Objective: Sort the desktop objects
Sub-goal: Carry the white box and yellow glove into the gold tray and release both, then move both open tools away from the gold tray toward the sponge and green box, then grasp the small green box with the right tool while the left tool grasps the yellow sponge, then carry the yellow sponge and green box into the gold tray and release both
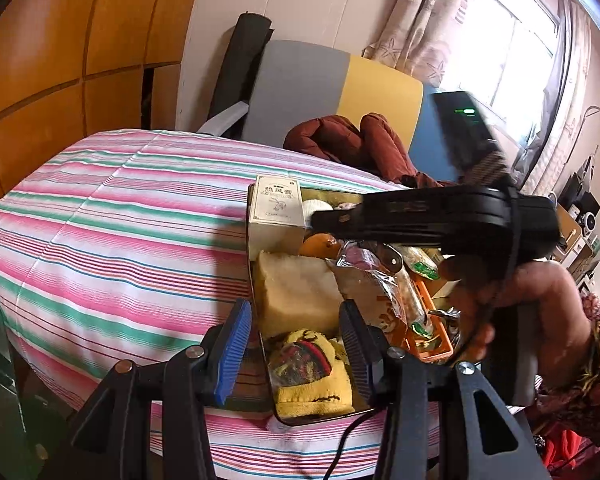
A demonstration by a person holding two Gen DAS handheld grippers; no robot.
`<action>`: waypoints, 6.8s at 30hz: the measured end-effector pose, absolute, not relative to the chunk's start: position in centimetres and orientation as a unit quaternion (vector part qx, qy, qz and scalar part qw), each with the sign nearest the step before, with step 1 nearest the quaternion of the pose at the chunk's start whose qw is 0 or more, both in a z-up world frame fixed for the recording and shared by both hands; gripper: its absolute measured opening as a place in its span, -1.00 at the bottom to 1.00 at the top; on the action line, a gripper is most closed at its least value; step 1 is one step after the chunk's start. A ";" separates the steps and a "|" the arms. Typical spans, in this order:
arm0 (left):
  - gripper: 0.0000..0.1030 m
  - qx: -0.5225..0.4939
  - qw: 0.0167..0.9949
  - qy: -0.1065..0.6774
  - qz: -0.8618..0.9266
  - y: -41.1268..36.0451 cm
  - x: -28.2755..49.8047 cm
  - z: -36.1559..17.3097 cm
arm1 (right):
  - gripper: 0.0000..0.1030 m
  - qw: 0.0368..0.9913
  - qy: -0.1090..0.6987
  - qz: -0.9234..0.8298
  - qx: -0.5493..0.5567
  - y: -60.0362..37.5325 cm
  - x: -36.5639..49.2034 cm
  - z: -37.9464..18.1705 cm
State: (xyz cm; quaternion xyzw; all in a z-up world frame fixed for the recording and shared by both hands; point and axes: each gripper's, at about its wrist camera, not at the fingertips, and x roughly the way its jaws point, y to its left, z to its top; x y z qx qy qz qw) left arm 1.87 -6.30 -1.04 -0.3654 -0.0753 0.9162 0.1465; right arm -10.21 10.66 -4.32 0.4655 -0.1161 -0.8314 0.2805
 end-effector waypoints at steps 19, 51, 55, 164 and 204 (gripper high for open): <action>-0.10 -0.412 0.184 -0.054 0.891 0.1 -0.1 -1.5 | 0.02 0.169 -0.023 -0.904 0.391 18.4 -5.2 -0.5; -0.09 -0.411 0.237 0.019 0.880 11.5 -1.4 0.1 | 0.25 0.034 -0.088 -0.932 0.350 34.6 0.2 -0.4; -0.09 -0.413 0.271 0.036 0.869 14.9 -1.6 0.4 | 0.26 -0.006 -0.108 -0.926 0.362 38.9 1.3 -2.0; 0.20 -0.505 0.367 0.058 0.779 41.5 -7.4 -5.4 | -0.40 -0.066 -0.030 -0.819 0.570 68.8 -7.3 -8.6; 0.28 -0.417 0.291 -0.053 0.860 7.5 0.2 -0.5 | -0.40 0.188 -0.107 -0.860 0.462 31.3 2.4 -0.5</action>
